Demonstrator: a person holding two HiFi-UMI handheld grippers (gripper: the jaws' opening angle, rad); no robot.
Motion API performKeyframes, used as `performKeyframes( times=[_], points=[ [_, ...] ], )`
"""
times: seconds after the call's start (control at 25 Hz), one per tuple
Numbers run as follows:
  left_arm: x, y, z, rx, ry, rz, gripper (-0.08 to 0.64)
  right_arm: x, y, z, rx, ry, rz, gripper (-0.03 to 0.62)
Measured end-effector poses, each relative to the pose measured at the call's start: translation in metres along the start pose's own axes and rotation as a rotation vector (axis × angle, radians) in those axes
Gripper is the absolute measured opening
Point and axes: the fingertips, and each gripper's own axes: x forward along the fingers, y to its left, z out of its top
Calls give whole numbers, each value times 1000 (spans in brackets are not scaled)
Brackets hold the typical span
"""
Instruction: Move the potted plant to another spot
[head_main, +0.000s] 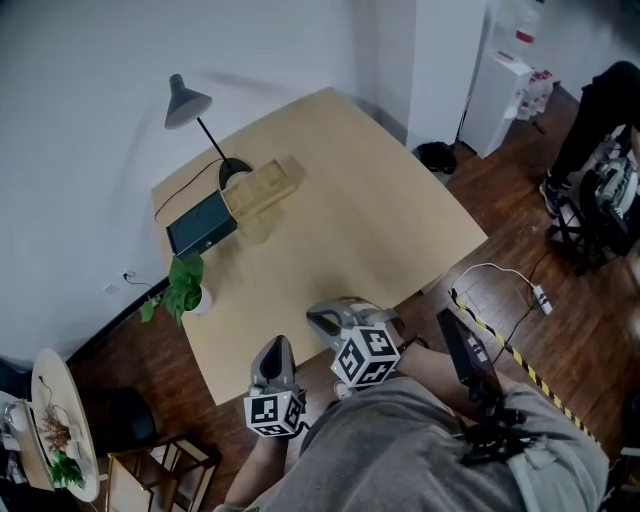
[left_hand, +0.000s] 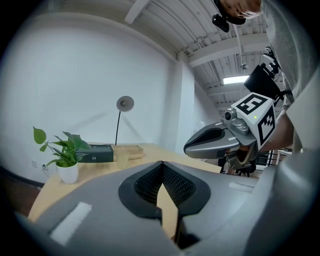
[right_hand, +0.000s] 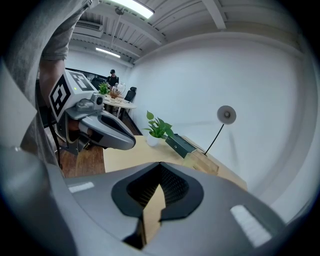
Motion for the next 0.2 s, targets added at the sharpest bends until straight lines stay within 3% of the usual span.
performKeyframes(
  times=[0.2],
  points=[
    [3, -3, 16, 8, -37, -12, -6, -3, -6, -3, 3, 3, -14, 5]
  ],
)
